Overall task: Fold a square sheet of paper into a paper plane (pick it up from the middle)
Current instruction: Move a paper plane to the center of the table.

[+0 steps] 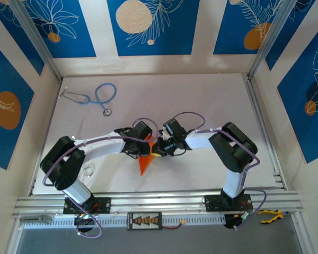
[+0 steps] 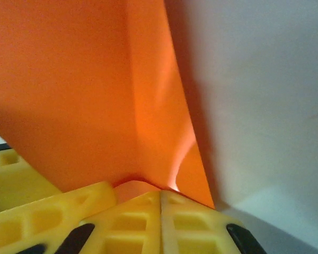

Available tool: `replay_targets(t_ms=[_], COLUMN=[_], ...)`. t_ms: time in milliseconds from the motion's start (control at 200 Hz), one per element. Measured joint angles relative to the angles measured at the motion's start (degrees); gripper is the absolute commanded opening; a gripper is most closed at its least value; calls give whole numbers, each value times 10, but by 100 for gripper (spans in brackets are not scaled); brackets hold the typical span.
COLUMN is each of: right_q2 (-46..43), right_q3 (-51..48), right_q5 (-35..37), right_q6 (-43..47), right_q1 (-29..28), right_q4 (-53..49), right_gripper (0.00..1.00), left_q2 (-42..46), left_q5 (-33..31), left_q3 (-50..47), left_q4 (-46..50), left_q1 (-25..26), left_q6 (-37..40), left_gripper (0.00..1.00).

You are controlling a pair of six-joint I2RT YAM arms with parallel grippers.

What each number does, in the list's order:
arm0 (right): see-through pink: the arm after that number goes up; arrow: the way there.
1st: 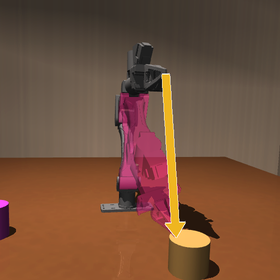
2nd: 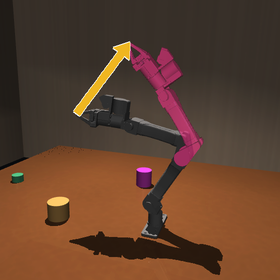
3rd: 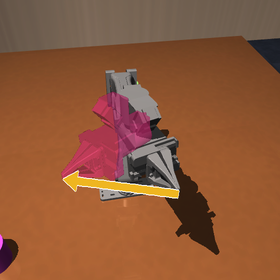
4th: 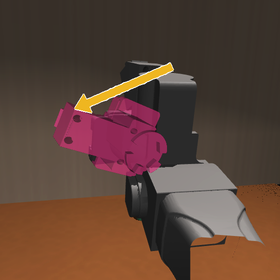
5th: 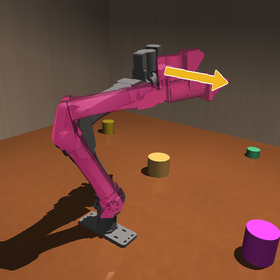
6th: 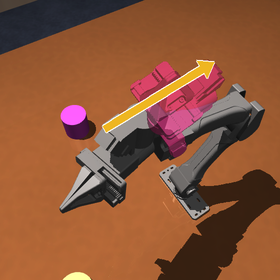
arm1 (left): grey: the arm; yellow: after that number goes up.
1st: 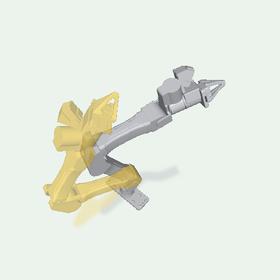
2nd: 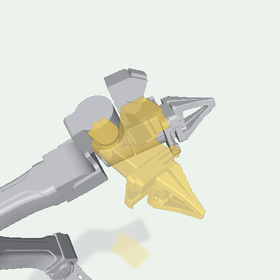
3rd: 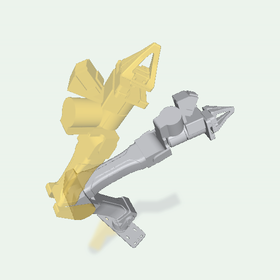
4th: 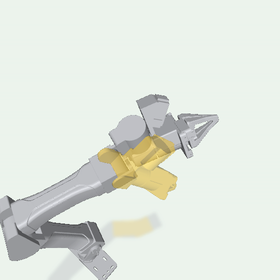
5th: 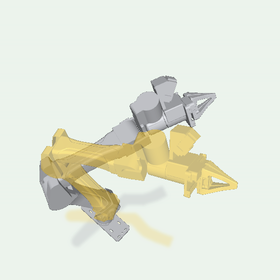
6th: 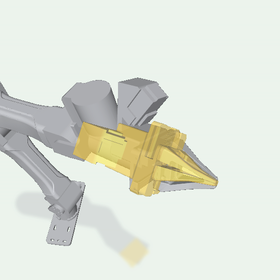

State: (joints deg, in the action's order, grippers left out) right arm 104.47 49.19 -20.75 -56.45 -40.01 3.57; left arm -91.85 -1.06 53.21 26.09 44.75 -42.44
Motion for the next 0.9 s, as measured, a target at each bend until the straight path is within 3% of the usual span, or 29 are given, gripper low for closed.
replay_targets(t_ms=[145, 255, 590, 900], right_q2=[6, 21, 47, 84], right_q3=[6, 22, 73, 134], right_q5=[10, 9, 22, -8], right_q6=[0, 4, 39, 120], right_q1=[0, 2, 27, 66], right_q4=[-14, -18, -58, -106], right_gripper=[7, 7, 6, 8], left_q2=[31, 73, 237, 269], left_q5=[0, -3, -65, -57], left_q3=[-7, -21, -75, -127], left_q4=[1, -5, 1, -4], left_q1=[0, 0, -2, -31], left_q6=[-1, -3, -21, -31], left_gripper=[35, 46, 48, 52])
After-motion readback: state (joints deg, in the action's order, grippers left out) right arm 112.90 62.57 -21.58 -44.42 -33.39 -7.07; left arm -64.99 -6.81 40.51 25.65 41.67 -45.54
